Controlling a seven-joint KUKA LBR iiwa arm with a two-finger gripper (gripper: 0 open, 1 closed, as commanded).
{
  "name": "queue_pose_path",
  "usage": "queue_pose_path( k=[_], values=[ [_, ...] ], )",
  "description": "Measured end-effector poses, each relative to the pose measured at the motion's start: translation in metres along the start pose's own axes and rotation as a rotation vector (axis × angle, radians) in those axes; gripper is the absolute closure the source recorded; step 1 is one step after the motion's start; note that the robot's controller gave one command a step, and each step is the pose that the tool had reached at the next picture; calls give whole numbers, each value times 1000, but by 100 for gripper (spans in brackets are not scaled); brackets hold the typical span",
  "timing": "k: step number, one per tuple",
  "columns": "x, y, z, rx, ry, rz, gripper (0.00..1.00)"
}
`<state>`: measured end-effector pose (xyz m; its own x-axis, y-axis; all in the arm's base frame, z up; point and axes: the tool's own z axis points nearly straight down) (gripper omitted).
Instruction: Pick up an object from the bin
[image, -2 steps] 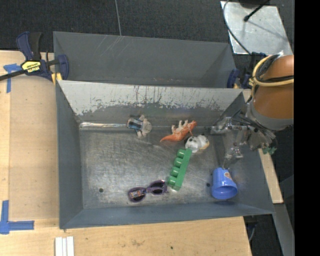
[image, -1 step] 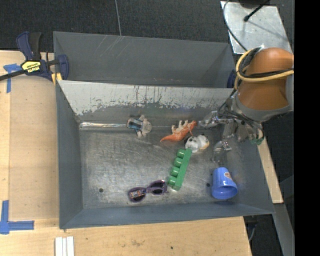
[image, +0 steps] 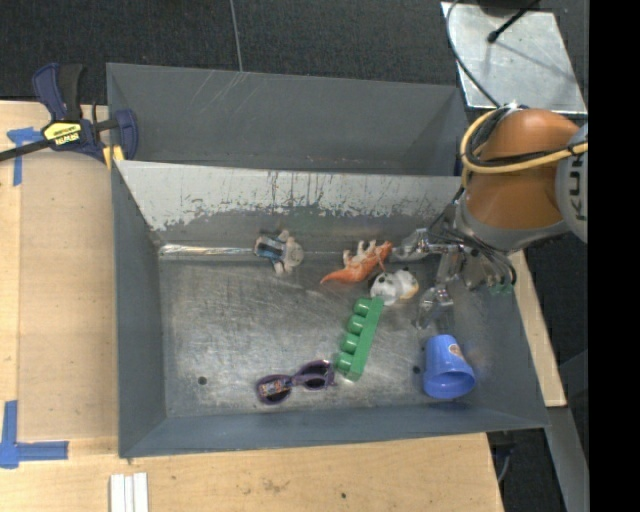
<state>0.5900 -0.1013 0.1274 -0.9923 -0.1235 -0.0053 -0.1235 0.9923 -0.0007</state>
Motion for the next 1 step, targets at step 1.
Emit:
queue_pose_path(
  k=[1],
  values=[
    [-9, -4, 32, 1, 2, -180, 0]
  ],
)
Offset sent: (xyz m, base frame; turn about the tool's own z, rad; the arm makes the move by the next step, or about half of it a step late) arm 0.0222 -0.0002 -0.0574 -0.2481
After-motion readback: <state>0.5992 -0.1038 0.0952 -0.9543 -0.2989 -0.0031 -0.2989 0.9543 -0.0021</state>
